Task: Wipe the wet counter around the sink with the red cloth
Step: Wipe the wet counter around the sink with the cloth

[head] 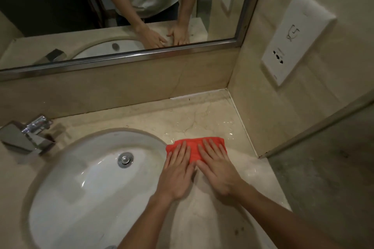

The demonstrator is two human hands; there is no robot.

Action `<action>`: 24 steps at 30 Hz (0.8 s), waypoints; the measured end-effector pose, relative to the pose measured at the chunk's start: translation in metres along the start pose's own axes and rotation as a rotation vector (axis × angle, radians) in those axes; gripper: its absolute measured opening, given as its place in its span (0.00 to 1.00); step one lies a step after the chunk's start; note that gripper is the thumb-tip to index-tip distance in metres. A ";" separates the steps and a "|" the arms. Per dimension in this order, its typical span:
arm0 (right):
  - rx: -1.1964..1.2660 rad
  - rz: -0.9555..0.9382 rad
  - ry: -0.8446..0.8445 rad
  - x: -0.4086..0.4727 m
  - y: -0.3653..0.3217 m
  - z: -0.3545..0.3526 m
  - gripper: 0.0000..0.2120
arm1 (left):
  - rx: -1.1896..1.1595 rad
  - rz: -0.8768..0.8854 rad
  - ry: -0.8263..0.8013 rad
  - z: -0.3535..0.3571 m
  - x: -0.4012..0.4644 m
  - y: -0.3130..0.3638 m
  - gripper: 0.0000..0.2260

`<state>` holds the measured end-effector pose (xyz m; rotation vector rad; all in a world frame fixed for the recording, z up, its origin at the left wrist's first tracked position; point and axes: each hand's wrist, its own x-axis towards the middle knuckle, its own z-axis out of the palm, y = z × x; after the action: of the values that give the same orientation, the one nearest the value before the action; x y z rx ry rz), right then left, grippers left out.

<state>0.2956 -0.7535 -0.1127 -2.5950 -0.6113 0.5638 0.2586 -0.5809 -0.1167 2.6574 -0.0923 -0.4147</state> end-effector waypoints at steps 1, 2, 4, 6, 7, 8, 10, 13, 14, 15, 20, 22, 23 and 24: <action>-0.005 -0.001 0.004 0.017 -0.002 -0.003 0.43 | 0.000 -0.010 0.010 -0.007 0.014 -0.008 0.35; -0.008 -0.003 0.008 0.033 -0.005 -0.007 0.44 | -0.009 -0.024 0.023 -0.013 0.028 -0.015 0.37; 0.004 -0.003 0.008 0.060 -0.010 -0.016 0.45 | -0.030 -0.052 0.038 -0.024 0.050 -0.027 0.39; 0.018 -0.004 0.017 0.074 -0.013 -0.020 0.46 | -0.034 -0.059 0.030 -0.031 0.060 -0.033 0.39; 0.008 -0.011 0.019 0.074 -0.013 -0.019 0.46 | -0.039 -0.052 0.026 -0.032 0.059 -0.034 0.39; -0.006 -0.024 0.020 0.069 -0.013 -0.016 0.46 | -0.046 -0.039 0.028 -0.030 0.053 -0.034 0.39; -0.014 -0.053 0.011 0.048 -0.015 -0.007 0.44 | -0.049 -0.005 0.033 -0.023 0.032 -0.034 0.42; 0.028 -0.063 -0.001 0.019 -0.022 0.005 0.37 | -0.017 0.040 0.002 -0.018 0.000 -0.037 0.42; 0.030 -0.056 -0.012 0.017 -0.023 0.007 0.37 | 0.001 0.048 -0.006 -0.020 -0.003 -0.039 0.42; 0.025 -0.050 -0.024 0.020 -0.024 0.007 0.37 | 0.017 0.053 -0.008 -0.025 -0.001 -0.041 0.42; 0.010 -0.060 -0.026 0.071 -0.037 -0.009 0.43 | 0.016 0.008 0.017 -0.053 0.040 -0.066 0.48; 0.008 -0.043 -0.036 0.100 -0.046 -0.017 0.44 | 0.024 -0.024 0.026 -0.066 0.062 -0.076 0.45; 0.017 -0.029 -0.040 0.115 -0.051 -0.021 0.41 | 0.030 -0.050 0.023 -0.072 0.074 -0.080 0.39; 0.025 -0.017 -0.042 0.129 -0.054 -0.024 0.38 | 0.032 -0.079 0.015 -0.077 0.084 -0.083 0.32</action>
<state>0.3951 -0.6534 -0.1039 -2.5575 -0.6352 0.6179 0.3620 -0.4853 -0.1103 2.7023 0.0114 -0.4222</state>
